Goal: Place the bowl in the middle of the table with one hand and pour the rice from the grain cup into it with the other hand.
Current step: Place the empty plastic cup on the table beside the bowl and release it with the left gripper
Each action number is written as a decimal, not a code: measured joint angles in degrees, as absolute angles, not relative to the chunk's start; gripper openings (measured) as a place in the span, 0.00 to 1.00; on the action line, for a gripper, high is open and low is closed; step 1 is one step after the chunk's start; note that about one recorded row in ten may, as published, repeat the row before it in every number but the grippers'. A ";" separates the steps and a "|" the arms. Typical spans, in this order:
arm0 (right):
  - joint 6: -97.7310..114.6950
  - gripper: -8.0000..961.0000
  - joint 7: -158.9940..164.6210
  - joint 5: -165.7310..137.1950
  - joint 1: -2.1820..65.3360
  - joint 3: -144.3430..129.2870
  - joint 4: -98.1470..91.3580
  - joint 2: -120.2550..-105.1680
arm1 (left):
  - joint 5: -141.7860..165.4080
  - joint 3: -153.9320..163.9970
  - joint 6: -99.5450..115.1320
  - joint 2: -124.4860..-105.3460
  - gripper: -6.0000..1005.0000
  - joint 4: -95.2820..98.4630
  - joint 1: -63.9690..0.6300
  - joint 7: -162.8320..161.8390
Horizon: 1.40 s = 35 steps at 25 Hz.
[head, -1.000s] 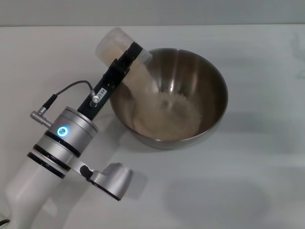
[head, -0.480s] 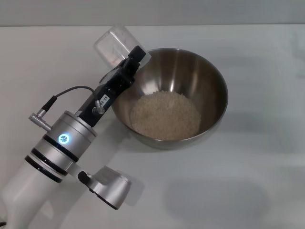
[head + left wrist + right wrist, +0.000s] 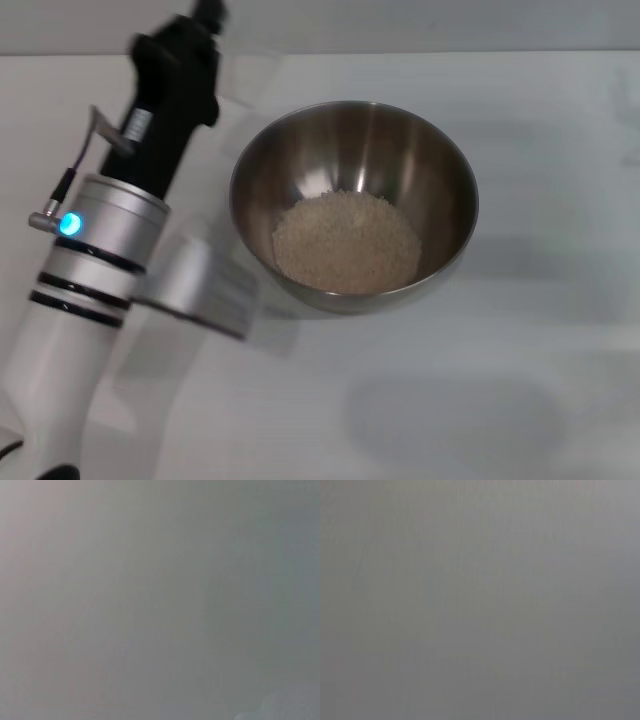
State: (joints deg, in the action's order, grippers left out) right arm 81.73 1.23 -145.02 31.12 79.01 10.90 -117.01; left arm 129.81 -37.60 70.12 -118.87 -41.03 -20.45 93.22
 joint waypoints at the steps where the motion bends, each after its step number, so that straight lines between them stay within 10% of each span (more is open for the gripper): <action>1: 81.74 0.66 1.23 -145.01 31.10 79.01 10.89 -117.03 | 128.13 -38.56 69.99 -118.83 0.02 -41.36 -20.39 89.24; 35: 81.67 0.66 1.23 -145.02 30.94 79.09 10.79 -117.42 | 136.44 -62.59 48.87 -118.11 0.02 -28.64 -16.86 8.14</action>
State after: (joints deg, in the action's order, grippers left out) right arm 81.67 1.23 -145.02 30.94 79.09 10.79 -117.42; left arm 136.44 -62.59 48.87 -118.11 -28.64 -16.86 8.14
